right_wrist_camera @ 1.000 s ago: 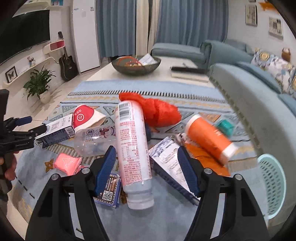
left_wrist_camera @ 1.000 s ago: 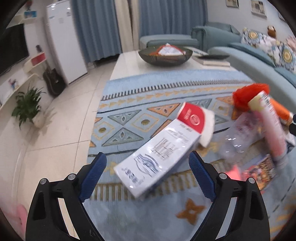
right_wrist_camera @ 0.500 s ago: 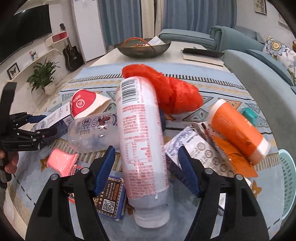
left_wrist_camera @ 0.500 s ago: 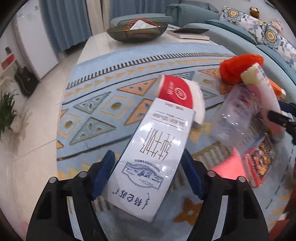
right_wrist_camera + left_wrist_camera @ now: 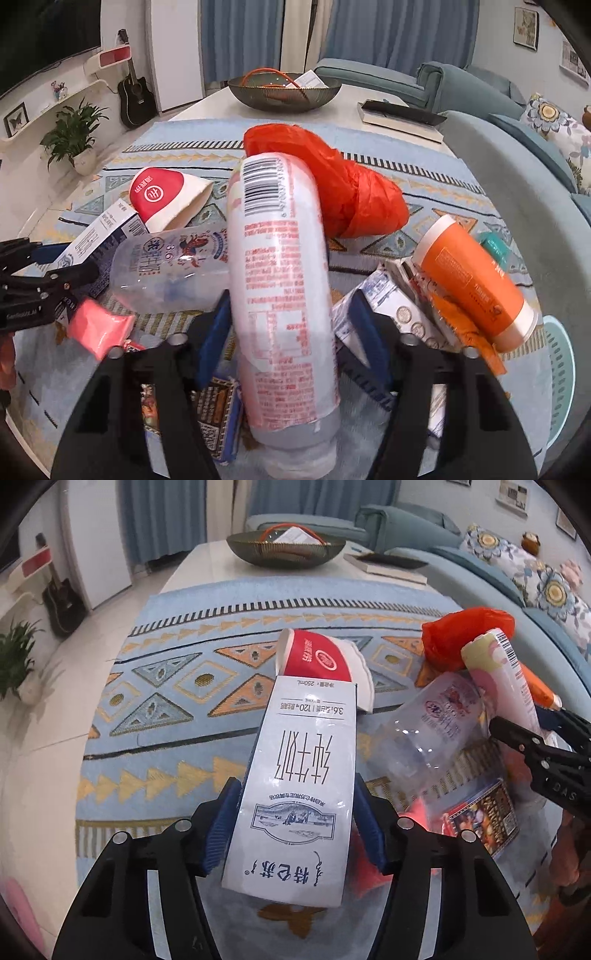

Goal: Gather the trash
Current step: 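Carry carton and spray bottle to the blue wastebasket and open both tools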

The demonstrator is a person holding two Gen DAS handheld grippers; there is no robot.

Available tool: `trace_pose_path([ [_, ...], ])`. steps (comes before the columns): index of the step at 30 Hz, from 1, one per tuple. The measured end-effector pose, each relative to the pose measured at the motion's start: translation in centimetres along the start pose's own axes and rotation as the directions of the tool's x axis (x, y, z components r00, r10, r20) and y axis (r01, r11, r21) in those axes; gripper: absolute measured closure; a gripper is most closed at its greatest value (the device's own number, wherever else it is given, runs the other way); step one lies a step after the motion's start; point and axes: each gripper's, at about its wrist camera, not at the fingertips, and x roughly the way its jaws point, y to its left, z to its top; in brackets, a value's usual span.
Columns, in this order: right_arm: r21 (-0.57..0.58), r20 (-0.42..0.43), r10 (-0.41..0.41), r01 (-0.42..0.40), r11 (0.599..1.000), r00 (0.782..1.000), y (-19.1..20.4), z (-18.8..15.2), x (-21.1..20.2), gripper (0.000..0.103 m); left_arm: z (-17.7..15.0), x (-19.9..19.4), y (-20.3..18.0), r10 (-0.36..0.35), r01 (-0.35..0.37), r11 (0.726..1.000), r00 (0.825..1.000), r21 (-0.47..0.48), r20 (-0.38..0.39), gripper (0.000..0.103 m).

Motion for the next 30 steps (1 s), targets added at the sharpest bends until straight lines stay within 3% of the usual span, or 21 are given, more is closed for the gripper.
trace_pose_path([
  [6, 0.016, 0.026, 0.041, -0.042, 0.999, 0.999, -0.9, -0.1, -1.7, 0.058, 0.0, -3.4, -0.9, -0.007, 0.013, 0.999, 0.991, -0.047, 0.131, 0.048],
  [14, 0.080, 0.124, 0.064, -0.074, 0.994, 0.990, -3.1, 0.4, -7.2, 0.058, 2.5, -9.4, -4.0, -0.056, 0.071, 0.997, 0.959, -0.044, 0.278, 0.048],
  [23, 0.200, 0.213, -0.001, -0.043, 0.979, 0.977, -10.9, 0.6, -14.5, 0.058, 5.7, -12.7, -13.4, -0.168, 0.152, 0.986, 0.925, 0.074, 0.341, 0.048],
  [30, 0.295, 0.267, -0.105, 0.023, 0.955, 0.958, -18.8, -0.2, -20.2, 0.058, 8.3, -13.6, -23.2, -0.300, 0.248, 0.950, 0.891, 0.190, 0.340, 0.048],
])
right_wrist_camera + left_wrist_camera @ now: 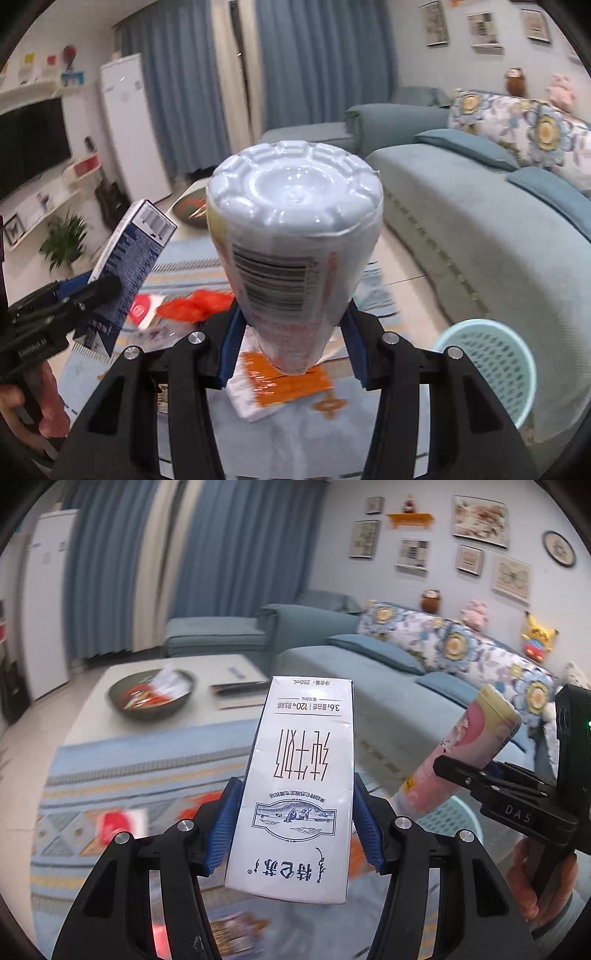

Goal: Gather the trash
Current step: 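Carry carton and spray bottle to the blue wastebasket and open both tools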

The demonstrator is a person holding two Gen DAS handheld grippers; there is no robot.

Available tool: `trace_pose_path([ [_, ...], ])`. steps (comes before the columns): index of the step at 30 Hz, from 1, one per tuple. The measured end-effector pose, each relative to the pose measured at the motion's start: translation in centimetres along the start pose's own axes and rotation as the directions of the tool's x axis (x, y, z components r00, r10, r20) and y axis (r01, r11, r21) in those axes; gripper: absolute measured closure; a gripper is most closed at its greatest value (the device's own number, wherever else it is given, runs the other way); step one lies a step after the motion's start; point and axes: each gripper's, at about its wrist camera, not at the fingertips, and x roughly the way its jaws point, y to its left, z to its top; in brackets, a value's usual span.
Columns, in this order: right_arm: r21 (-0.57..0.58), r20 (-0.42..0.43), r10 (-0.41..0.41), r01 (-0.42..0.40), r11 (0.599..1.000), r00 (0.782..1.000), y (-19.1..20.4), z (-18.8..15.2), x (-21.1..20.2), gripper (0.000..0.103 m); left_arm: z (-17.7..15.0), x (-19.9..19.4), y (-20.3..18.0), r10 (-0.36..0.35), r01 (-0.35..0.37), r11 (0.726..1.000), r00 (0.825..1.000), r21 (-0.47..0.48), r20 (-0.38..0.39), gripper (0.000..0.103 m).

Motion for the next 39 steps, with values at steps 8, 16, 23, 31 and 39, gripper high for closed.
trace_pose_path([
  [8, 0.073, 0.004, -0.164, 0.163, 0.984, 0.986, -9.3, -0.1, -2.6, 0.058, 1.1, 5.3, -9.7, -0.118, 0.120, 0.990, 0.993, 0.071, -0.030, 0.047],
  [16, 0.171, -0.172, -0.285, 0.314, 0.934, 0.943, -18.9, -4.8, 0.4, 0.058, -2.0, 14.4, -17.0, -0.207, 0.213, 0.977, 0.968, 0.028, -0.140, 0.047],
  [23, 0.276, -0.444, -0.278, 0.425, 0.862, 0.852, -25.2, -11.5, 5.1, 0.058, -7.9, 22.1, -21.8, -0.263, 0.266, 0.964, 0.919, -0.031, -0.294, 0.047],
  [31, 0.347, -0.535, -0.218, 0.447, 0.824, 0.817, -28.6, -14.0, 6.4, 0.057, -11.6, 26.3, -24.2, -0.264, 0.278, 0.960, 0.880, -0.021, -0.395, 0.046],
  [39, 0.431, -0.500, -0.186, 0.429, 0.794, 0.846, -30.0, -13.7, 5.5, 0.053, -11.2, 25.1, -23.4, -0.274, 0.294, 0.956, 0.871, -0.014, -0.407, 0.036],
])
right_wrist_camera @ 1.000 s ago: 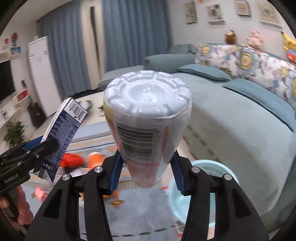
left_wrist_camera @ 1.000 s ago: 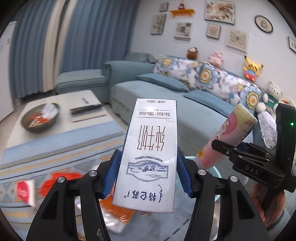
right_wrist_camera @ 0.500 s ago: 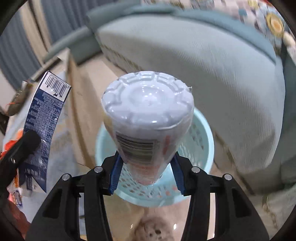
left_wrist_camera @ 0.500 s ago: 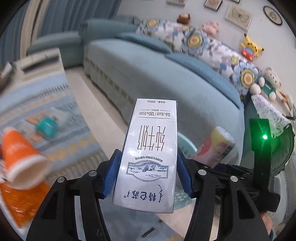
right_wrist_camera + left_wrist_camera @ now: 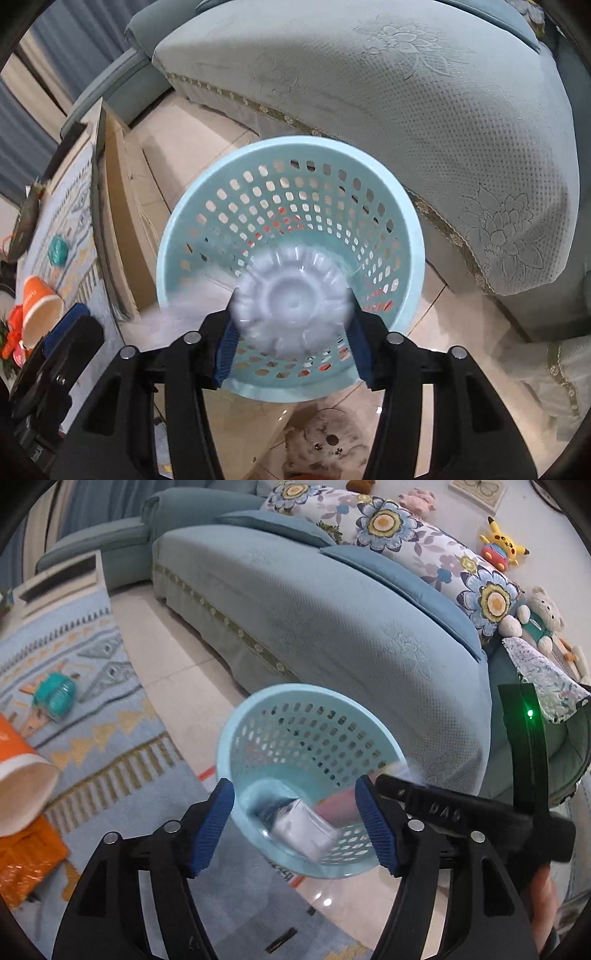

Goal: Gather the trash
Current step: 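Carry carton and spray bottle to the blue wastebasket and open both tools, then grasp the clear milk bottle with the left tool while the right tool grasps the orange cup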

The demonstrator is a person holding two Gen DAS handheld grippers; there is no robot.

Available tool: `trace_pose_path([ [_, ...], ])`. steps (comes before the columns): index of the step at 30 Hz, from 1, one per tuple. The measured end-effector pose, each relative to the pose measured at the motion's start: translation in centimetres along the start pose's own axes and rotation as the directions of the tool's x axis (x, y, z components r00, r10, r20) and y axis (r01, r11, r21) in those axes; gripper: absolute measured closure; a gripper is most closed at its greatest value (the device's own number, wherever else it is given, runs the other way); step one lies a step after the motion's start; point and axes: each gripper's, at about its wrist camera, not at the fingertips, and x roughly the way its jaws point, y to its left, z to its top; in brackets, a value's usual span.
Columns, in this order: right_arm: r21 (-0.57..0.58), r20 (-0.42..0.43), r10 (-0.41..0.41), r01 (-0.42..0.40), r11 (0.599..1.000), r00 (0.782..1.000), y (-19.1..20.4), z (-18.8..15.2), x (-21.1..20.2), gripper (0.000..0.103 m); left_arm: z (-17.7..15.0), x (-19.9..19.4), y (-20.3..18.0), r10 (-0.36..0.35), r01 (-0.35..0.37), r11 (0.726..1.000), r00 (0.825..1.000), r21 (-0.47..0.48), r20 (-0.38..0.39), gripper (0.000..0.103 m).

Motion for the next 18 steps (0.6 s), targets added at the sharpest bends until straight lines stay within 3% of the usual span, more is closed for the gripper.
trace_pose_path([
  [5, -0.013, 0.091, 0.025, -0.024, 1.000, 0.996, 0.3, 0.3, -2.2, 0.053, 0.3, -3.5, 0.9, -0.020, 0.020, 1.000, 0.999, -0.005, 0.044, 0.031],
  [12, -0.090, 0.212, 0.057, -0.038, 0.995, 0.976, 2.8, 0.0, -5.3, 0.053, 0.4, -8.6, 2.2, 0.014, -0.008, 0.999, 0.990, -0.046, 0.137, 0.028],
  [18, -0.254, 0.407, 0.093, 0.015, 0.967, 0.909, 7.9, -2.3, -9.9, 0.049, 0.0, -15.5, 4.3, 0.093, -0.076, 0.994, 0.965, -0.080, 0.246, 0.028],
])
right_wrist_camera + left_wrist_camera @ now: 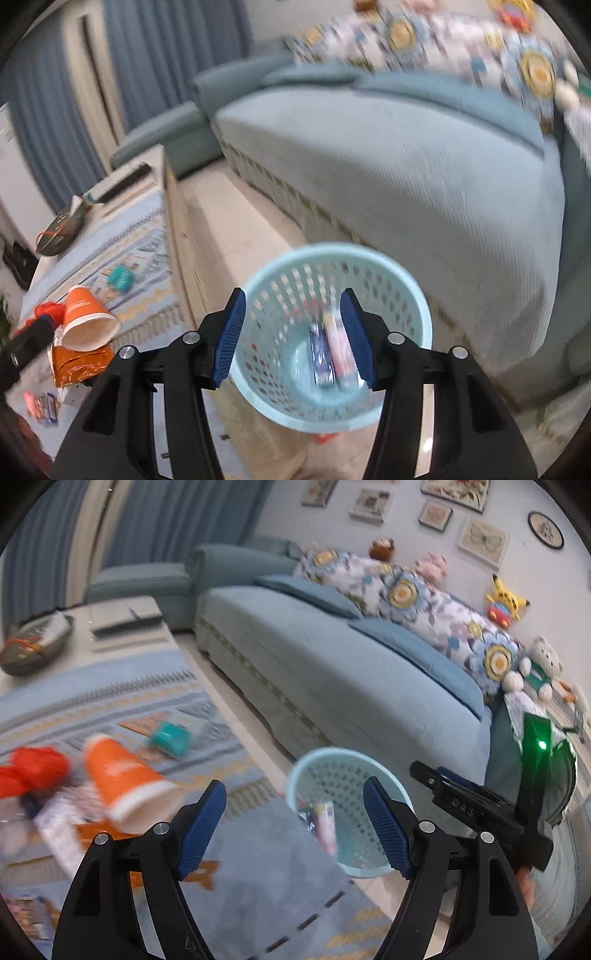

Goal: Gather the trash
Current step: 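Grasp the clear milk bottle with the left tool while the right tool grasps the orange cup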

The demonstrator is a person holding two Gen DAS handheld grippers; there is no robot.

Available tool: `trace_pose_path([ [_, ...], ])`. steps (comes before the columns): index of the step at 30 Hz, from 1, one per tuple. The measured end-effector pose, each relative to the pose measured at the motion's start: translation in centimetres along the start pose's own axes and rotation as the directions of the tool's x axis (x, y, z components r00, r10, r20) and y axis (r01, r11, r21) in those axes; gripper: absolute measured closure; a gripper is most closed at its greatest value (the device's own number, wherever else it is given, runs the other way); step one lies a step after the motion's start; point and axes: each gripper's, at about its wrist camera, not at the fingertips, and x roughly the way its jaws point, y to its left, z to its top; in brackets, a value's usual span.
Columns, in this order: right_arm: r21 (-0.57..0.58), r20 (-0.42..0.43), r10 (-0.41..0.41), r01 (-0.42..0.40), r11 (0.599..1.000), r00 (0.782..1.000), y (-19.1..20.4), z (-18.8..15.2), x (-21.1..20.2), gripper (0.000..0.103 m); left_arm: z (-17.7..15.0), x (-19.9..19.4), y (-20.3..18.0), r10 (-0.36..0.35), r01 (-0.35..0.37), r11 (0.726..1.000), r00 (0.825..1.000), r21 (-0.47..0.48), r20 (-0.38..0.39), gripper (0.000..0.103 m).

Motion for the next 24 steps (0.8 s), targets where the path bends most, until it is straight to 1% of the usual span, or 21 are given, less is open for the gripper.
trace_pose_path([
  [1, -0.027, 0.030, 0.012, -0.011, 1.000, 0.999, 1.1, 0.1, -0.9, 0.046, 0.3, -1.3, 0.7, 0.009, -0.009, 1.000, 1.000, -0.009, 0.022, 0.028],
  [2, -0.044, 0.047, 0.026, -0.024, 0.999, 0.999, 2.1, 0.3, -1.5, 0.045, 0.5, -2.2, 1.2, 0.018, -0.017, 1.000, 0.999, -0.016, 0.037, 0.028],
  [4, -0.074, 0.074, 0.062, -0.057, 0.996, 0.995, 4.1, 0.6, -2.7, 0.045, 1.0, -5.0, 3.0, 0.051, -0.048, 0.998, 0.995, -0.044, 0.083, 0.024],
  [5, -0.099, 0.089, 0.086, -0.077, 0.992, 0.992, 5.5, 0.8, -3.5, 0.045, 1.2, -6.8, 4.3, 0.077, -0.070, 0.995, 0.991, -0.065, 0.112, 0.023],
  [7, -0.147, 0.107, 0.128, -0.111, 0.983, 0.986, 8.2, 1.0, -4.8, 0.045, 1.3, -9.3, 6.4, 0.106, -0.093, 0.992, 0.983, -0.090, 0.147, 0.021],
  [9, -0.187, 0.111, 0.166, -0.143, 0.972, 0.980, 10.7, 1.1, -5.8, 0.042, 1.4, -12.2, 8.9, 0.160, -0.140, 0.983, 0.971, -0.120, 0.177, 0.018],
  [11, -0.215, 0.094, 0.215, -0.191, 0.958, 0.972, 13.1, 1.0, -6.3, 0.038, 1.3, -14.5, 11.4, 0.214, -0.186, 0.971, 0.957, -0.152, 0.194, 0.015],
  [13, -0.238, 0.066, 0.251, -0.229, 0.944, 0.966, 15.4, 0.9, -6.2, 0.038, 0.8, -16.7, 14.4, 0.287, -0.254, 0.951, 0.937, -0.177, 0.198, 0.014],
  [14, -0.251, 0.044, 0.270, -0.251, 0.935, 0.962, 16.7, 0.8, -5.9, 0.038, 0.6, -17.5, 16.0, 0.318, -0.283, 0.940, 0.928, -0.190, 0.193, 0.014],
  [17, -0.282, -0.016, 0.304, -0.296, 0.913, 0.953, 20.3, 0.2, -4.5, 0.038, -0.5, -19.2, 20.5, 0.385, -0.341, 0.908, 0.908, -0.242, 0.164, 0.014],
  [18, -0.292, -0.032, 0.308, -0.304, 0.907, 0.951, 21.3, -0.2, -4.1, 0.038, -0.7, -19.4, 21.8, 0.397, -0.352, 0.901, 0.905, -0.254, 0.154, 0.014],
  [21, -0.317, -0.081, 0.313, -0.322, 0.892, 0.946, 24.0, -1.6, -2.7, 0.038, -1.6, -19.2, 25.8, 0.425, -0.386, 0.884, 0.899, -0.264, 0.107, 0.014],
  [22, -0.324, -0.093, 0.312, -0.325, 0.889, 0.946, 24.8, -2.1, -2.2, 0.038, -1.9, -19.0, 26.7, 0.417, -0.382, 0.887, 0.903, -0.260, 0.098, 0.014],
  [23, -0.327, -0.099, 0.308, -0.324, 0.888, 0.946, 25.0, -2.7, -2.0, 0.038, -2.0, -18.5, 27.5, 0.395, -0.363, 0.897, 0.915, -0.251, 0.087, 0.014],
  [24, -0.328, -0.105, 0.304, -0.322, 0.888, 0.947, 25.4, -3.1, -1.7, 0.038, -2.2, -17.8, 28.6, 0.361, -0.338, 0.910, 0.930, -0.238, 0.060, 0.014],
])
